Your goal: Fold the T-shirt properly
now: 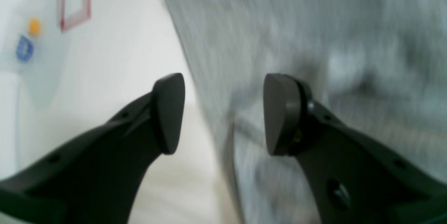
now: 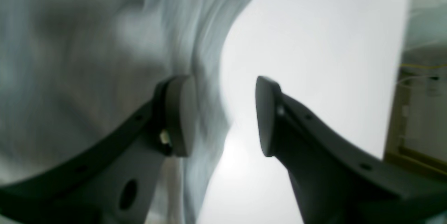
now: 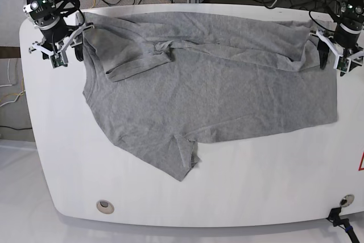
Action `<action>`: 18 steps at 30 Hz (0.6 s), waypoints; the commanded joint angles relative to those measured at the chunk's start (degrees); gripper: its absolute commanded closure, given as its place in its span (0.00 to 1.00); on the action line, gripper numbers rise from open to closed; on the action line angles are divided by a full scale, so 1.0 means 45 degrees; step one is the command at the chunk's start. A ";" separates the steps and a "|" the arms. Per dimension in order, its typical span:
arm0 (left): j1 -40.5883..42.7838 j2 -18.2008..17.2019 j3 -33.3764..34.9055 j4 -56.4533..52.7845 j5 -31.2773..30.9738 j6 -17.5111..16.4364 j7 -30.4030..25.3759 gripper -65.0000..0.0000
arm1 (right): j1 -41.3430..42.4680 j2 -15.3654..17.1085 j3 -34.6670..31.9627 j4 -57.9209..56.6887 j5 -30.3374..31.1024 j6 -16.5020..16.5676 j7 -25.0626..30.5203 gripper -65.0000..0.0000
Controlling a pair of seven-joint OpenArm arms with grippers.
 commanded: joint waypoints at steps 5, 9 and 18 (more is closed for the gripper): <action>-0.1911 0.0488 0.0034 0.0181 -0.0062 0.0142 -0.0016 0.48 | 0.1761 -0.0292 -0.0952 -0.0520 0.0123 -0.0021 0.0208 0.59; -0.3181 0.0507 0.0327 -0.0425 -0.0062 0.0162 0.0238 0.48 | 0.3245 -0.0350 -0.1323 -0.1731 0.0123 -0.0041 0.0208 0.59; -0.4900 0.0507 0.0679 -0.2183 -0.0081 0.0182 0.0199 0.48 | 0.6977 -0.0350 -0.2026 -0.5853 -0.0854 0.0018 0.0228 0.59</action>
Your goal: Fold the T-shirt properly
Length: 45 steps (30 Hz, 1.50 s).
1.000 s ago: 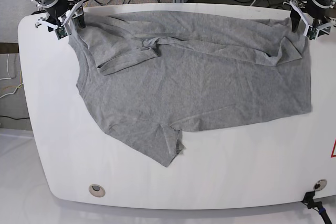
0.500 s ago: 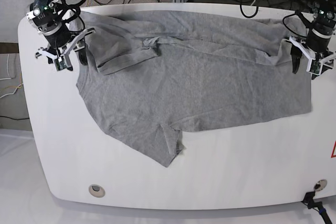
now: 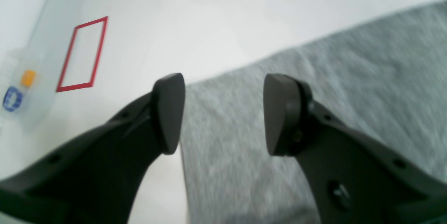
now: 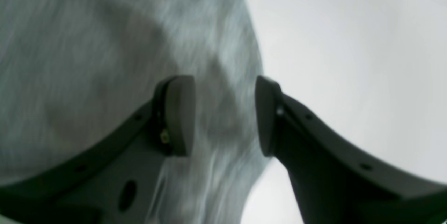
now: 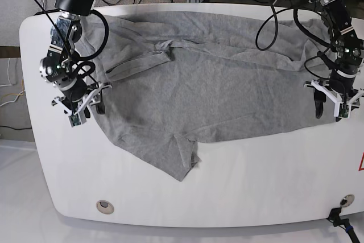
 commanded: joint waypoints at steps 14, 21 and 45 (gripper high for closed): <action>-0.2494 -0.1125 -0.0040 -0.3714 -0.0188 0.0011 -0.0360 0.48 | 0.4186 0.0258 -0.0001 -0.5802 -0.0444 0.0003 0.1516 0.58; -0.3139 -0.2063 0.0038 -0.6469 -0.0208 -0.0028 -0.1747 0.48 | 0.5006 0.0238 0.0019 -0.7736 -0.0894 0.0022 0.2181 0.58; -0.4135 -0.3001 -0.0079 -0.8754 -0.0247 0.0011 -0.2723 0.48 | 0.4831 0.0082 0.0019 -1.0041 -0.0855 0.0550 0.3275 0.58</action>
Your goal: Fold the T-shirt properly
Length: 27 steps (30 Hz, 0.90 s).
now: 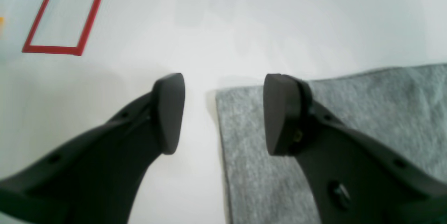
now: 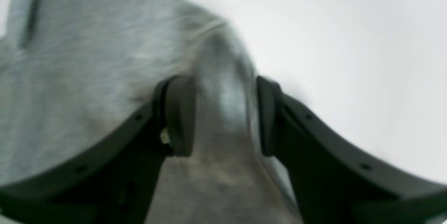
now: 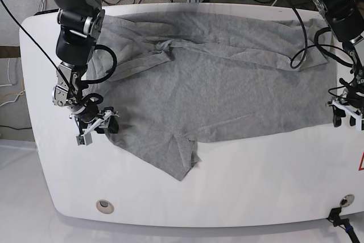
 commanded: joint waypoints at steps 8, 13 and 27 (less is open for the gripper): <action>-0.0757 -0.0554 -0.0748 -0.1258 -0.0188 0.0334 -0.0266 0.48 | -0.0423 -0.0484 -0.0030 0.0662 -0.0102 0.0127 -0.0373 0.58; -0.0933 -0.0593 -0.0748 -0.1922 -0.0188 0.0744 -0.0305 0.48 | -0.0618 -0.0464 -0.0714 0.0681 -0.0063 0.0127 -0.0373 0.58; -0.1773 0.0032 -0.0748 -0.3641 -0.0208 0.0764 -0.0344 0.48 | -0.0638 -0.0445 -0.0831 0.0838 -0.0063 0.0127 -0.0373 0.58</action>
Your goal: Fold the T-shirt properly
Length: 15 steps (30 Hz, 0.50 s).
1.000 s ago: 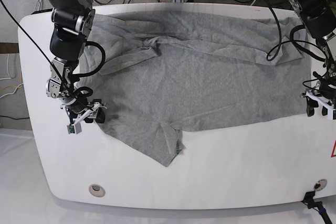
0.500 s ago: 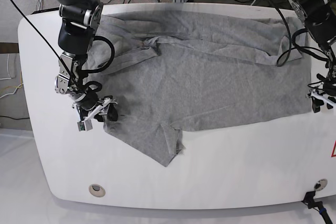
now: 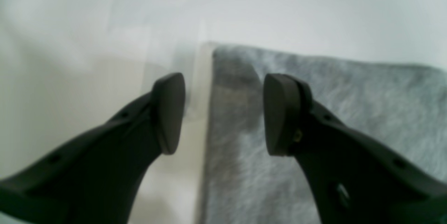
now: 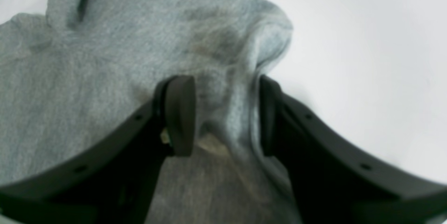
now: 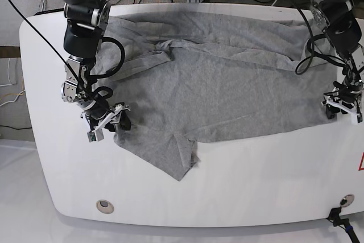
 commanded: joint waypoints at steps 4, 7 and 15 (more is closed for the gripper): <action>-0.0257 0.0019 -0.0020 0.0200 -0.0217 0.0001 -0.0295 0.48 | 0.0091 0.0050 0.0000 -0.0003 -0.0379 -0.0014 -0.0742 0.58; -0.0238 0.0175 -0.0020 0.0200 -0.0178 0.0001 -0.0295 0.48 | 0.0091 0.0070 0.0019 -0.0003 -0.0379 -0.0014 -0.0742 0.58; -0.0218 0.0566 -0.0020 0.0200 -0.0198 -0.0019 -0.0237 0.48 | 0.0091 0.0246 0.0039 -0.0003 -0.0379 -0.0014 -0.0742 0.58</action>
